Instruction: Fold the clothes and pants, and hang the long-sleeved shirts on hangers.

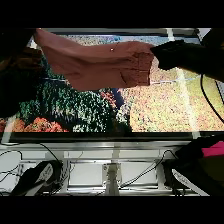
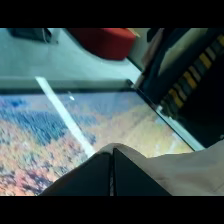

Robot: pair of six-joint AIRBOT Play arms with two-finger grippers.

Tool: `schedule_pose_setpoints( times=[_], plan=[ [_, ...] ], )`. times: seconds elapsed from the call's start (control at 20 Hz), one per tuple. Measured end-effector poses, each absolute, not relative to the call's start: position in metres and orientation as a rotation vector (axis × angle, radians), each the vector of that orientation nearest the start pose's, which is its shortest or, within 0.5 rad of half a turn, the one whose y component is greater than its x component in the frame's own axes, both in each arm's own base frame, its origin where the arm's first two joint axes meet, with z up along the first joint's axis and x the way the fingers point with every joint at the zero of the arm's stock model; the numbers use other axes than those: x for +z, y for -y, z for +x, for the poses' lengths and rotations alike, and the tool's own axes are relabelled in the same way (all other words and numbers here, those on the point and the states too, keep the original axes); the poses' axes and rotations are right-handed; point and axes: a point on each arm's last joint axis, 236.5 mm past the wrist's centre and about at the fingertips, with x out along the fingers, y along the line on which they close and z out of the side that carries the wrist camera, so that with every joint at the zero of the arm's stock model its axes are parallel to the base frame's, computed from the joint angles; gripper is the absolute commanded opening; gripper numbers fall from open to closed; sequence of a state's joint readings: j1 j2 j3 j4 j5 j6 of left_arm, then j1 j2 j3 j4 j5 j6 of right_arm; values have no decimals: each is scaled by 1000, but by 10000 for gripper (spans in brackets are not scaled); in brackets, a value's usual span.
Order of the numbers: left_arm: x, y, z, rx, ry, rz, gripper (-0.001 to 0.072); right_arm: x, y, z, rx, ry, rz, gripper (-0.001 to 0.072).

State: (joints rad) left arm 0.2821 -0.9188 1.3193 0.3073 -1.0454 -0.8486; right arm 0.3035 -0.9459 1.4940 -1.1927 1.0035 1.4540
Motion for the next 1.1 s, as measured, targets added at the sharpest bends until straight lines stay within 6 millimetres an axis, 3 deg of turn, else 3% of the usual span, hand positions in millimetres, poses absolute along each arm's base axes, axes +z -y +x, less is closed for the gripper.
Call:
schedule_pose_setpoints(
  times=[0.15, 0.3, 0.4, 0.5, 0.65, 0.85, 1.1],
  plan=[
    [381, 95, 346, -624, -125, -251, 5, 336, -190, 315, 635, -457, 57, 14],
    [374, 94, 327, -585, -175, -208, 5, 337, -201, 277, 685, -502, 68, 15],
    [356, 98, 316, -589, -265, -190, 5, 322, -213, 257, 722, -567, 91, 15],
    [333, 97, 312, -585, -352, -194, 5, 291, -222, 249, 714, -657, 107, 16],
    [288, 92, 324, -573, -485, -248, 5, 229, -227, 260, 632, -780, 145, 16],
    [195, 85, 360, -539, -704, -330, 6, 152, -227, 296, 486, -847, 217, 16],
    [76, 117, 412, -536, -872, -279, 7, 87, -216, 352, 339, -853, 312, 18]
  ],
)
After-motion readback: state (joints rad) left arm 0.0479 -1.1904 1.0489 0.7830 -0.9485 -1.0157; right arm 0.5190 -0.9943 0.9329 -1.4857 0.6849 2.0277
